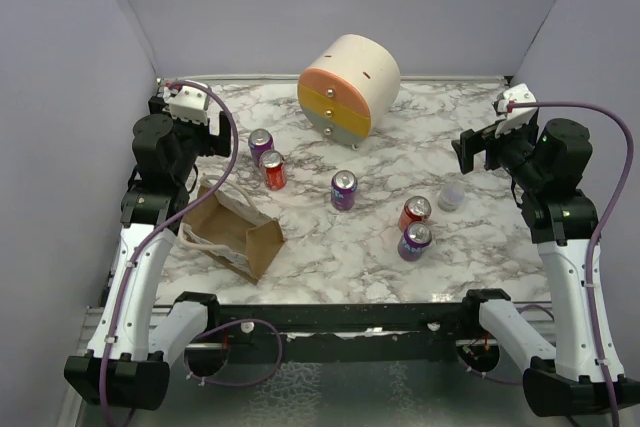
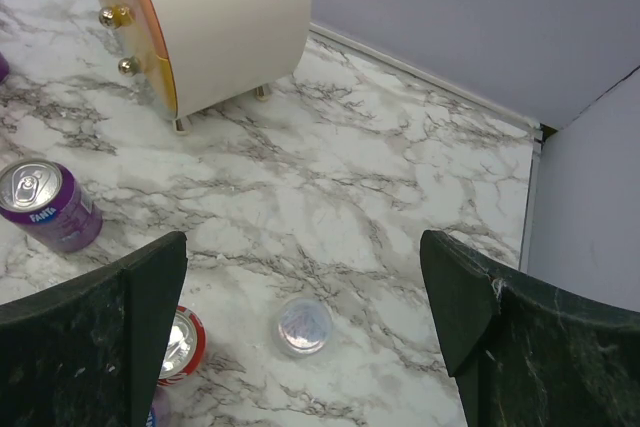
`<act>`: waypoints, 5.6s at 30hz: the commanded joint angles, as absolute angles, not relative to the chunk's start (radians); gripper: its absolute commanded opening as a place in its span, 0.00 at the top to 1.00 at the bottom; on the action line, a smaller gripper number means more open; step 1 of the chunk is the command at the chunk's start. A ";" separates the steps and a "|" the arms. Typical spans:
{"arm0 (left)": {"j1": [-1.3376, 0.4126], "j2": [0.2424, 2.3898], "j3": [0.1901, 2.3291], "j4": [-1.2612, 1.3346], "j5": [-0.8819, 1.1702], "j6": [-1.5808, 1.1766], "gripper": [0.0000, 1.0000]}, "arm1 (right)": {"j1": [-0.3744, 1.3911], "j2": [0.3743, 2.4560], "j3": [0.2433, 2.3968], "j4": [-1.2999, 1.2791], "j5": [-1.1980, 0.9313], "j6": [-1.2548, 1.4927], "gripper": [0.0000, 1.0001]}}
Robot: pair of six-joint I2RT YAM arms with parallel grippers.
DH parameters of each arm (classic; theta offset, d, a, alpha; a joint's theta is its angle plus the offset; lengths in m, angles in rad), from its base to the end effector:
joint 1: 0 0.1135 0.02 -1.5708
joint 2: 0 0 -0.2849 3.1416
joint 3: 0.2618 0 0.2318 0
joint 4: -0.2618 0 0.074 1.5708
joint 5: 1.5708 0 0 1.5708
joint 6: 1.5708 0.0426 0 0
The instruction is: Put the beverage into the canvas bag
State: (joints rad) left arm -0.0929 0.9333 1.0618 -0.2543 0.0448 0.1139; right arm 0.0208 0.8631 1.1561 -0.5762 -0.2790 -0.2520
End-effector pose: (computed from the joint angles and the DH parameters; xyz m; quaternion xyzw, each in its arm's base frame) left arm 0.1795 -0.0186 0.4160 0.0921 0.7444 -0.0099 0.6612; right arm 0.1419 0.0147 0.4200 -0.1904 0.7733 0.0419 0.6033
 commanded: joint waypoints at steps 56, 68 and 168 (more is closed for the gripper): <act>-0.070 0.996 1.264 -1.055 0.175 0.783 0.09 | 0.028 0.913 1.126 -0.573 -0.396 -0.281 0.00; -0.163 1.068 1.253 -1.047 0.331 0.834 0.59 | 0.028 0.944 1.118 -0.583 -0.448 -0.316 0.01; -0.268 1.124 1.276 -0.906 0.505 0.303 0.25 | 0.310 1.145 1.081 -0.691 -0.362 -0.449 0.99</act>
